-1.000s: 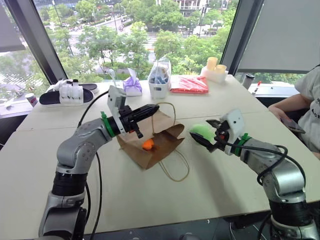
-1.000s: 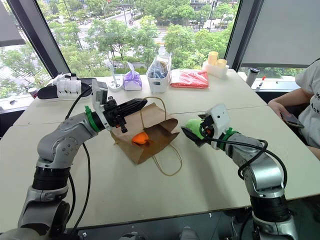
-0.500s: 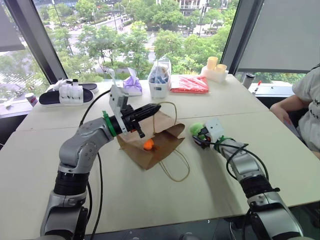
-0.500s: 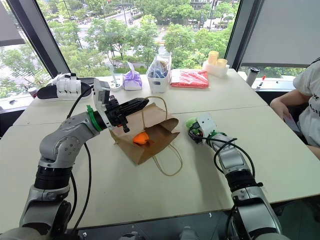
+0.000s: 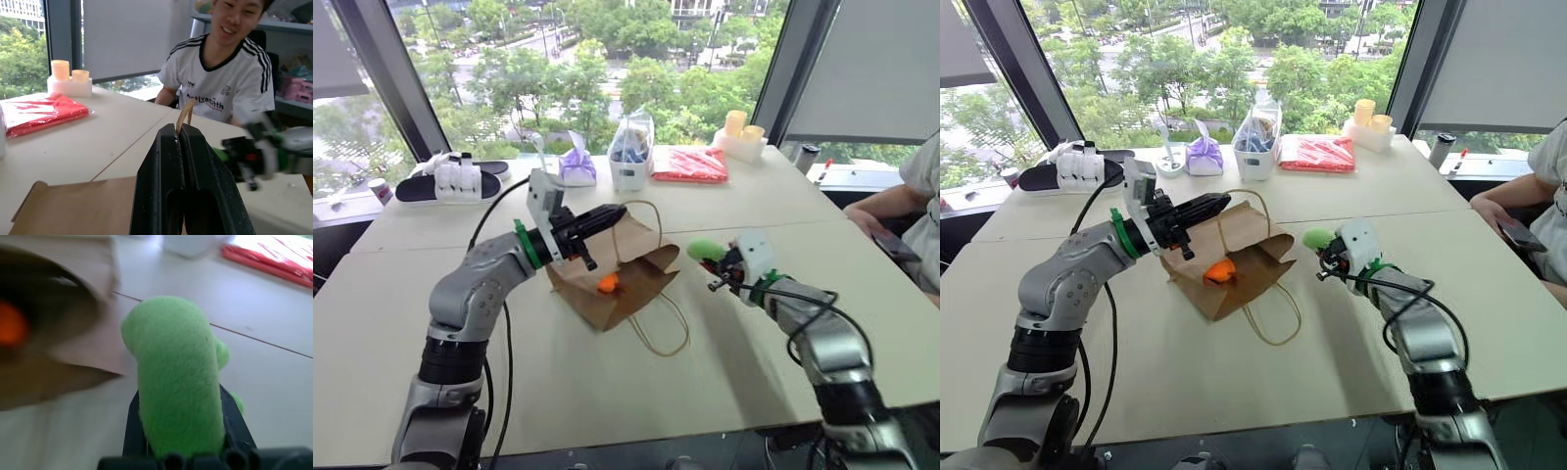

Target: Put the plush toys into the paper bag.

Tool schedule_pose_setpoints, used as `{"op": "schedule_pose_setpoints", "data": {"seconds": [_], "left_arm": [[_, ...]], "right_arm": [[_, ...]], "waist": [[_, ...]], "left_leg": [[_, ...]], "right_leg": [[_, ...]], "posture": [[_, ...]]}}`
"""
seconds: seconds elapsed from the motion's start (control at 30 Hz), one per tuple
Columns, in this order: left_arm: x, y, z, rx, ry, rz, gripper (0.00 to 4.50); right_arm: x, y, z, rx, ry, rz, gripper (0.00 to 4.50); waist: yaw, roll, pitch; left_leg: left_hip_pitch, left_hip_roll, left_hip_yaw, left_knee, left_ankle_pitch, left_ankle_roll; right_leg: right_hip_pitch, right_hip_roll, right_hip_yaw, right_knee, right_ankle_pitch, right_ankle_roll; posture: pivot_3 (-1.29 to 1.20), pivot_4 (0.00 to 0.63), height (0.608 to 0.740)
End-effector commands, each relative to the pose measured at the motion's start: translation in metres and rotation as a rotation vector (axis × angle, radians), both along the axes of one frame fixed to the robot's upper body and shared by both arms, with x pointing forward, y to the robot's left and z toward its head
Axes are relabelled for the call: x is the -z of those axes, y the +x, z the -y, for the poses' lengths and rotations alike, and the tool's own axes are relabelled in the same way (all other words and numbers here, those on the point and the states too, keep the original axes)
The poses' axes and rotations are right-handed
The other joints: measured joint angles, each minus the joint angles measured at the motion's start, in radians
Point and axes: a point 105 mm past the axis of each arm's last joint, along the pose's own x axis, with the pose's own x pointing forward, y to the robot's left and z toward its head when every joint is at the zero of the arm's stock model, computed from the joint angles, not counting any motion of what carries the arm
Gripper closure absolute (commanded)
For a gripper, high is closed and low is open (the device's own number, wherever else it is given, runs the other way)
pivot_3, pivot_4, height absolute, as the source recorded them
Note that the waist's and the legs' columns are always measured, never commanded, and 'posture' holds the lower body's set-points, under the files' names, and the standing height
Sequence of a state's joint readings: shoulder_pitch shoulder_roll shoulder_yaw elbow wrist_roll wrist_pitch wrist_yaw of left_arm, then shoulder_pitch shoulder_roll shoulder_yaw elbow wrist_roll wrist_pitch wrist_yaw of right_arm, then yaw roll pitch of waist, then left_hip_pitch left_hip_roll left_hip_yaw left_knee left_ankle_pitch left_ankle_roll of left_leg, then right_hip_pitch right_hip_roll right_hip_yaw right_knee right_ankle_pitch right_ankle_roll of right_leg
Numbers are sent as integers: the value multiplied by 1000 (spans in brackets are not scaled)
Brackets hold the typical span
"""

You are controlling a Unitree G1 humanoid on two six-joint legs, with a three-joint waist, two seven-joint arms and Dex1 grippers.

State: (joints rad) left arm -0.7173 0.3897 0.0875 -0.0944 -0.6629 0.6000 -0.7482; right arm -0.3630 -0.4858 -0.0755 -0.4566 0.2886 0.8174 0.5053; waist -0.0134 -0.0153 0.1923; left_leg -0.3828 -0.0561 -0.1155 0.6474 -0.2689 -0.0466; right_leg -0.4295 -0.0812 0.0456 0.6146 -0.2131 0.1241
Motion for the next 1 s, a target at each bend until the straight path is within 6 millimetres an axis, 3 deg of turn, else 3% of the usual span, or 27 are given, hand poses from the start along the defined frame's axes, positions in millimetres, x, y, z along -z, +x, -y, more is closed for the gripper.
{"op": "schedule_pose_setpoints", "data": {"seconds": [0.03,0.17,0.33,0.47,0.63,0.67,0.7,0.9,1.0], "left_arm": [[-20,-3,-1,8,-26,70,4500],[-23,-2,2,31,-32,64,4500],[-21,-4,4,44,-22,57,4500],[-19,-8,2,37,-26,53,4500],[-16,-14,3,35,-29,43,4500],[-16,-14,3,32,-30,42,4500],[-15,-15,3,29,-32,40,4500],[-13,-14,2,19,-37,37,4500],[-12,-13,2,17,-38,36,4500]], "right_arm": [[-12,-37,-39,-176,43,-13,4476],[0,-37,-60,-184,86,-66,4476],[24,3,-93,-150,54,-54,4476],[21,48,-106,-81,73,4,4476],[26,78,-114,-48,42,50,4476],[28,81,-116,-47,36,55,3557],[30,84,-118,-50,36,58,3193],[34,91,-119,-42,28,67,13],[27,85,-111,-48,48,68,13]], "waist": [[-7,0,0],[-4,0,0],[-6,0,0],[-8,0,0],[-7,0,0],[-7,0,0],[-8,0,0],[-11,0,0],[-13,0,0]], "left_leg": [[1,0,1,0,0,0],[4,1,1,0,0,0],[5,0,2,0,0,0],[5,0,2,-1,0,-1],[5,0,2,-2,0,-1],[5,0,2,-2,0,-1],[5,0,2,-2,0,-1],[5,0,2,-2,0,-1],[5,0,1,-2,0,-1]], "right_leg": [[0,0,0,0,0,0],[3,1,0,0,0,0],[3,0,1,1,0,0],[2,0,1,1,0,0],[2,0,1,1,0,-1],[2,0,1,1,0,-1],[2,0,1,1,0,-1],[1,0,1,1,0,-1],[1,0,1,2,0,-1]], "posture": [[0,150,740],[0,150,740],[0,150,740],[0,150,740],[0,150,740],[0,150,740],[0,150,740],[0,150,740],[0,150,740]]}}
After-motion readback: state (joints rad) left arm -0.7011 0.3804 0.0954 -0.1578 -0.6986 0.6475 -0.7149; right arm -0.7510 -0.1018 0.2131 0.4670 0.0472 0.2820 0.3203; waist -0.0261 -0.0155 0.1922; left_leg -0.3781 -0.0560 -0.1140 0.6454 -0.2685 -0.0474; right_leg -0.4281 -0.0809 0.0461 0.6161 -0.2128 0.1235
